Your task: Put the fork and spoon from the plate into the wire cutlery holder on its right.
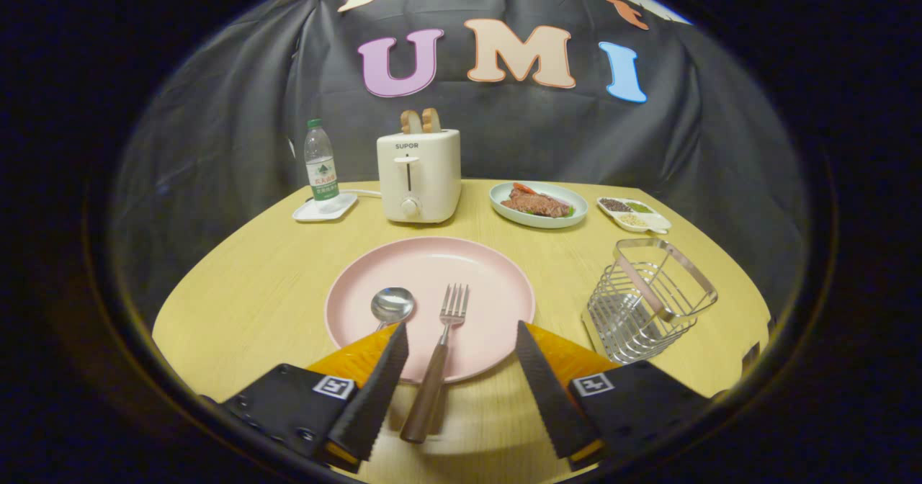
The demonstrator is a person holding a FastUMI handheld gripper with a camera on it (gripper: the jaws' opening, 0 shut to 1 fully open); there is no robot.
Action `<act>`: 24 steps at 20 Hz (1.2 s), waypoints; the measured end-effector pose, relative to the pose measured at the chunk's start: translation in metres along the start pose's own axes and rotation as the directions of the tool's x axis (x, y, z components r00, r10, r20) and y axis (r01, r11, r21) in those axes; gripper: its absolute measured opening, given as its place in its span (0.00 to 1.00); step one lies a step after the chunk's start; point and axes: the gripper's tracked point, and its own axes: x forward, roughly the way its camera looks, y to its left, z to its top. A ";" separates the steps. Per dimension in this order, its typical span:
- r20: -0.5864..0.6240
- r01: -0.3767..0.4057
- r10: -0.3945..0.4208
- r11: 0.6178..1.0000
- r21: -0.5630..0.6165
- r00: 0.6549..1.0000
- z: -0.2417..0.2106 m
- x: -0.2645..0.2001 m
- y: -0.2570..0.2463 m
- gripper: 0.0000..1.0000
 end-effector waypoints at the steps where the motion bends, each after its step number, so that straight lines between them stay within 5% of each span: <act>1: -0.004 -0.004 0.004 1.000 -0.004 1.000 -0.002 0.003 0.002 0.89; 10: -0.076 -0.005 -0.002 0.995 -0.099 0.997 -0.017 0.013 0.010 0.49; 13: -0.106 -0.024 0.010 0.991 -0.131 0.994 -0.020 0.013 0.016 0.24; 20: -0.141 0.008 -0.034 0.984 -0.180 0.989 -0.014 0.011 0.008 0.03; 24: -0.120 0.003 -0.023 0.987 -0.159 0.993 -0.005 0.006 0.008 0.03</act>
